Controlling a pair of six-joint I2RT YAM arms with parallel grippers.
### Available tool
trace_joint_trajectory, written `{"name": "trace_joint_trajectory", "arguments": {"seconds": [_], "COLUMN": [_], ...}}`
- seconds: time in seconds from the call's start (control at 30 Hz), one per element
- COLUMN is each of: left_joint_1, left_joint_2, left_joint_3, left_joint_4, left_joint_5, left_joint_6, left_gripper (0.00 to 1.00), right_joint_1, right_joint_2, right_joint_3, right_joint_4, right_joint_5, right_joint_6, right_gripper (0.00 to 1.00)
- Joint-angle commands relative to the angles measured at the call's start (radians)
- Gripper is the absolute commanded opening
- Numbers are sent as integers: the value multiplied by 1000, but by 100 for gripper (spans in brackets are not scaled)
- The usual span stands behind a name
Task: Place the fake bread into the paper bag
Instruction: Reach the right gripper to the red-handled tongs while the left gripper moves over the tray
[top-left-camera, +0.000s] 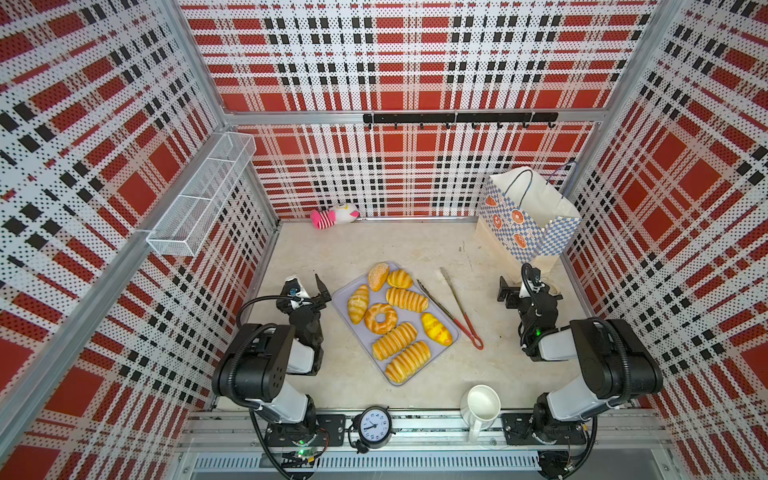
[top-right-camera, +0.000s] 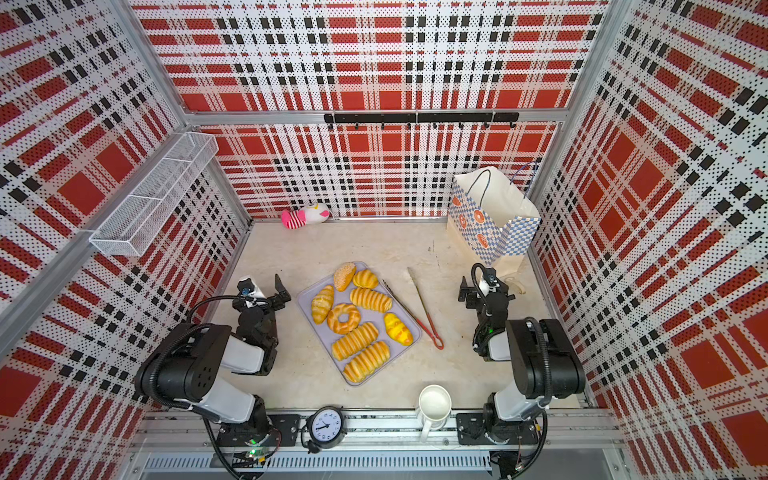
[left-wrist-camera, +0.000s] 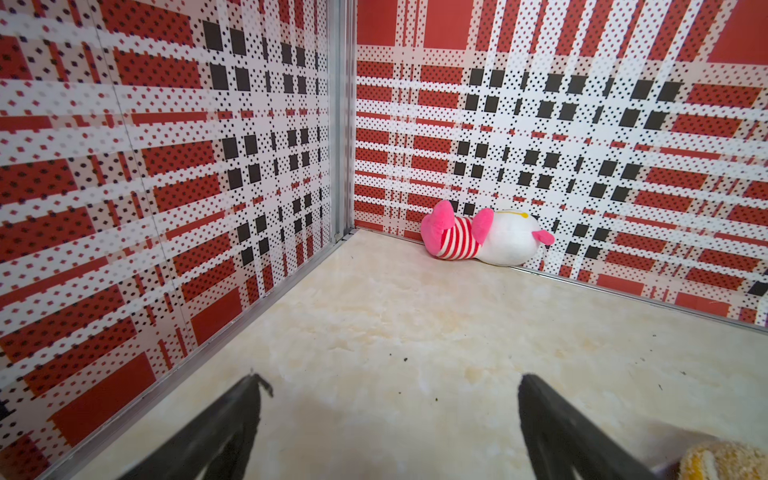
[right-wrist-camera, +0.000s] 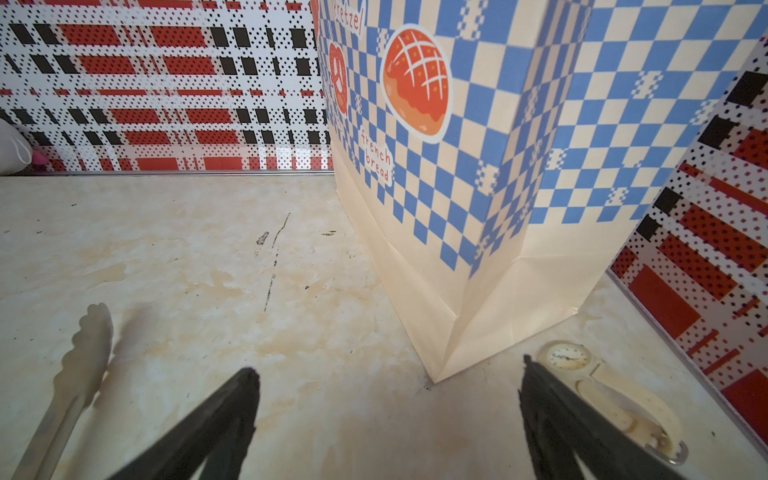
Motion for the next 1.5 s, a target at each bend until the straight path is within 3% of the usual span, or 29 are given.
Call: {"name": "trace_joint_trajectory", "arguments": {"seconds": [0.0, 0.23, 0.3, 0.37, 0.43, 0.53, 0.6, 0.7, 0.8, 0.93, 1.07, 1.27, 1.47], "left_joint_1": [7, 7, -7, -29, -97, -190, -240, -244, -260, -275, -275, -266, -250], "left_joint_2": [-1, -1, -25, -131, -261, -455, -546, -601, -603, -550, -429, -309, -233], "left_joint_3": [12, 12, 1, 3, 23, 129, 186, 262, 297, 369, 473, 520, 549], "left_joint_4": [9, 9, 19, -75, -196, -556, -727, -947, -1068, -1200, -1340, -1331, -1349], "left_joint_5": [15, 15, -42, -90, -213, -261, -175, 24, 192, 346, 522, 697, 825], "left_joint_6": [1, 1, -2, 11, 44, -19, -177, -454, -597, -624, -577, -579, -563], "left_gripper": [98, 98, 98, 98, 98, 98, 98, 99, 95, 95, 93, 90, 88], "right_joint_1": [5, 5, 5, 44, 112, 164, 184, 186, 187, 197, 229, 266, 331], "right_joint_2": [-3, -5, -26, -131, -253, -392, -449, -475, -451, -360, -240, -60, 81], "right_joint_3": [5, 4, 3, 17, 61, 185, 272, 349, 390, 440, 484, 565, 657], "right_joint_4": [18, 19, 13, -99, -269, -574, -782, -967, -1101, -1244, -1321, -1342, -1406], "right_joint_5": [0, 0, -12, 36, 114, 47, -6, -123, -203, -301, -321, -364, -270], "right_joint_6": [-3, -3, -15, -48, -85, -31, 56, 142, 195, 229, 233, 231, 201], "right_gripper": [100, 100, 95, 93, 93, 91, 89, 85, 77, 70, 63, 54, 49]}}
